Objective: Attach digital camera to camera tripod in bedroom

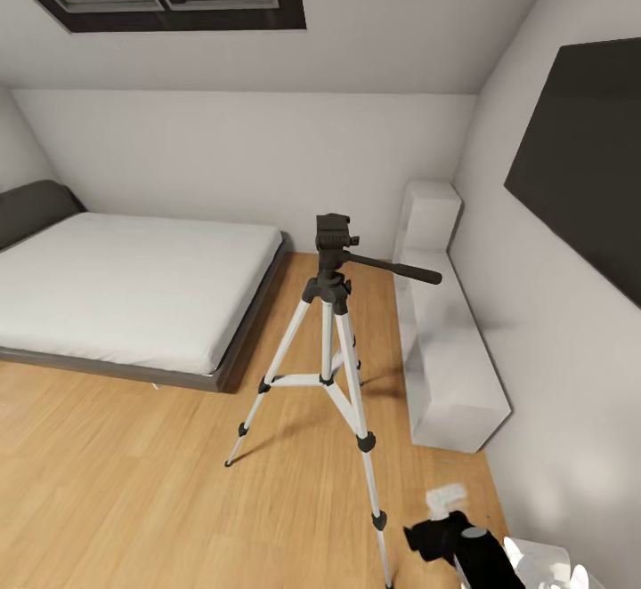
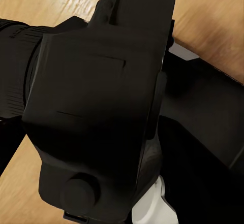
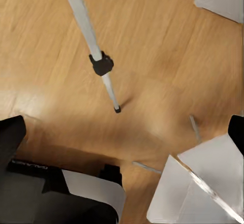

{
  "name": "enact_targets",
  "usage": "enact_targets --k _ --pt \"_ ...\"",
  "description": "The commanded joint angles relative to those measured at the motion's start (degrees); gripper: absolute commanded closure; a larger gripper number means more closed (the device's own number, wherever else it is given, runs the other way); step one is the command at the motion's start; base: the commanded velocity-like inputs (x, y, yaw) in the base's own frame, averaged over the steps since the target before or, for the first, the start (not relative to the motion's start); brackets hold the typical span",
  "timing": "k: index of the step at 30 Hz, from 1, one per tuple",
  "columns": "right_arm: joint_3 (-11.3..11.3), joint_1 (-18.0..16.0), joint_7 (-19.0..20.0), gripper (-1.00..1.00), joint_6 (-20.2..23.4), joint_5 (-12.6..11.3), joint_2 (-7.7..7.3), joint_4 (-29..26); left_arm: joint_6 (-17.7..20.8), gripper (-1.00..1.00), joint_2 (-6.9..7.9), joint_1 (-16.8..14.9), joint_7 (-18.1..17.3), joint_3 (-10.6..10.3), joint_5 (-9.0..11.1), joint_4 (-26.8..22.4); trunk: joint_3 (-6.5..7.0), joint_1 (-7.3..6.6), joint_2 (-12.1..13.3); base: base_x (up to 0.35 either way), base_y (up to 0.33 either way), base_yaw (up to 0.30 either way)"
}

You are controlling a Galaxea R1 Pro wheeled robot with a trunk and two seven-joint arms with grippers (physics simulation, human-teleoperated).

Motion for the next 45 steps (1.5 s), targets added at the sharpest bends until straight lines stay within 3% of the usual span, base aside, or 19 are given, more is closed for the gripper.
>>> enact_targets --k 1,3,6,9,10,13,16,18,22,31,45 --pt "-0.01 -0.02 1.8 -1.0 3.54 0.61 -0.03 -5.3 -0.09 1.0 0.0 -0.02 0.12 -0.48 0.28 -0.04 -0.11 0.03 -0.1 0.0 0.0 0.0" --pt "-0.12 -0.02 4.45 -1.0 9.92 0.52 -0.1 -16.48 -0.09 1.0 0.0 -0.02 0.09 -0.48 0.28 -0.05 -0.11 0.03 -0.1 0.0 0.0 0.0" --pt "-0.2 0.02 6.96 -1.0 16.64 0.12 -0.15 -26.49 -0.09 1.0 0.0 -0.02 0.08 -0.48 0.29 -0.03 -0.11 0.03 -0.1 0.0 0.0 0.0" --pt "-0.28 -0.01 8.89 -1.0 21.38 -0.48 -0.2 -29.66 -0.09 1.0 0.0 -0.02 0.08 -0.48 0.26 -0.01 -0.11 0.03 -0.1 0.0 0.0 0.0" --pt "-0.34 -1.17 10.49 -1.0 24.98 -1.06 -0.2 -31.19 -0.09 1.0 0.0 -0.02 0.08 -0.48 0.23 0.01 -0.11 0.03 -0.1 0.0 0.0 0.0" --pt "-0.47 -7.05 13.09 -1.0 28.93 -1.85 -0.15 -32.67 -0.09 1.0 -0.07 -0.02 0.08 -0.55 0.2 0.0 -0.11 0.03 -0.1 0.0 0.0 0.0" --pt "-0.48 -8.19 15.84 -1.0 29.15 -2.56 0.18 -32.84 -0.09 1.0 -0.05 -0.02 0.08 -0.56 0.2 0.02 -0.11 0.03 -0.1 0.0 0.0 0.0" --pt "-0.37 -8.78 20.49 -1.0 28.59 -3.4 0.41 -32.89 -0.11 1.0 -0.01 -0.02 0.08 -0.56 0.23 0.04 -0.11 0.03 -0.1 0.0 0.0 0.0" --pt "-0.24 -8.9 22.33 -1.0 27.92 -3.54 0.45 -32.79 -0.11 1.0 0.01 -0.02 0.08 -0.56 0.26 0.06 -0.11 0.03 -0.1 0.0 0.0 0.0" --pt "-0.16 -8.98 23.27 -1.0 24.79 -3.51 0.15 -32.05 -0.13 1.0 0.08 -0.02 0.12 -0.55 0.27 0.14 -0.11 0.03 -0.1 0.0 0.0 0.0" --pt "-0.14 -8.98 23.56 -1.0 23.43 -3.64 0.27 -31.91 -0.1 1.0 0.1 -0.02 0.08 -0.63 0.15 0.13 -0.11 0.03 -0.1 0.0 0.0 0.0"
